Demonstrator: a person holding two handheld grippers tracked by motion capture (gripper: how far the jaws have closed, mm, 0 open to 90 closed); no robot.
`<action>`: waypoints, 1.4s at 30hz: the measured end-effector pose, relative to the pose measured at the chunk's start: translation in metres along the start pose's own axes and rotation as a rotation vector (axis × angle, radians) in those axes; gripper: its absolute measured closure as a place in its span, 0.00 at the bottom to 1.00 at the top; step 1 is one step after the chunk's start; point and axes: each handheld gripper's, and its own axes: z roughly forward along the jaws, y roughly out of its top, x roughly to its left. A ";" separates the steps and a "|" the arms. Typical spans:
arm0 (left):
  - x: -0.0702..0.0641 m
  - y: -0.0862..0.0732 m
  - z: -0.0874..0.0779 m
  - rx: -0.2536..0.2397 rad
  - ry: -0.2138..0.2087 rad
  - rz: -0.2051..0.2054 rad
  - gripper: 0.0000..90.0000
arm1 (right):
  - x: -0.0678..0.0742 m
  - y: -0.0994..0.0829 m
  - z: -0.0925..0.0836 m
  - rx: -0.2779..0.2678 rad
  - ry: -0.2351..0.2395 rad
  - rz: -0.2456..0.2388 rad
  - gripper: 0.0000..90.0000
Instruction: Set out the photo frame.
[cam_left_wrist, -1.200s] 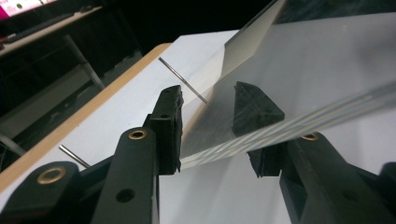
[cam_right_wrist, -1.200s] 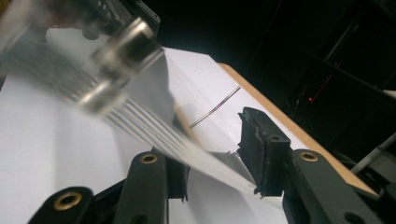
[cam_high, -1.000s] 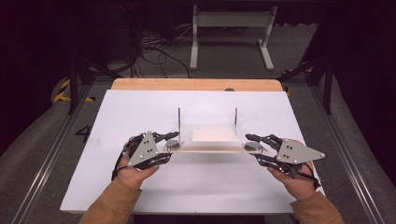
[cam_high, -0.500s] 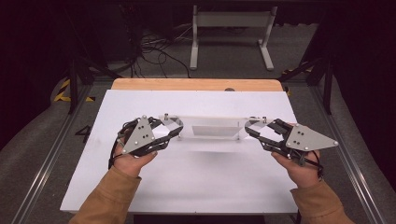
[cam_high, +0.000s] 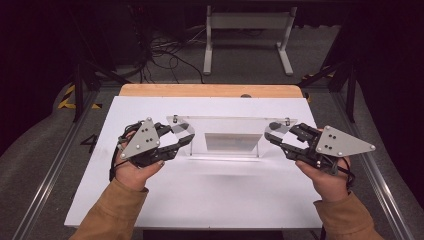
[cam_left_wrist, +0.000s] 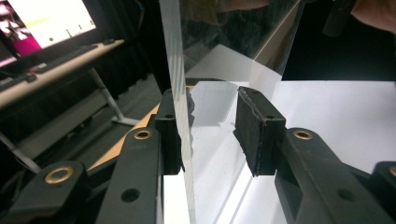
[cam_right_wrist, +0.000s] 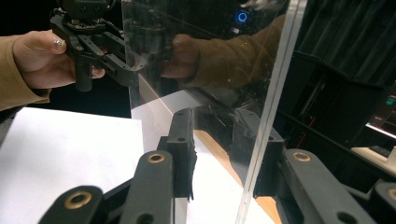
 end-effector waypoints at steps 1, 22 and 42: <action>0.000 0.001 -0.002 0.000 -0.011 -0.017 0.71 | 0.000 0.000 0.000 0.000 0.000 0.000 0.74; 0.022 0.000 0.002 0.067 -0.092 -0.213 0.72 | -0.016 -0.005 0.017 0.051 0.047 0.243 0.73; 0.034 -0.010 0.023 0.011 -0.007 -0.267 0.64 | -0.029 -0.015 0.037 0.049 -0.066 0.235 0.57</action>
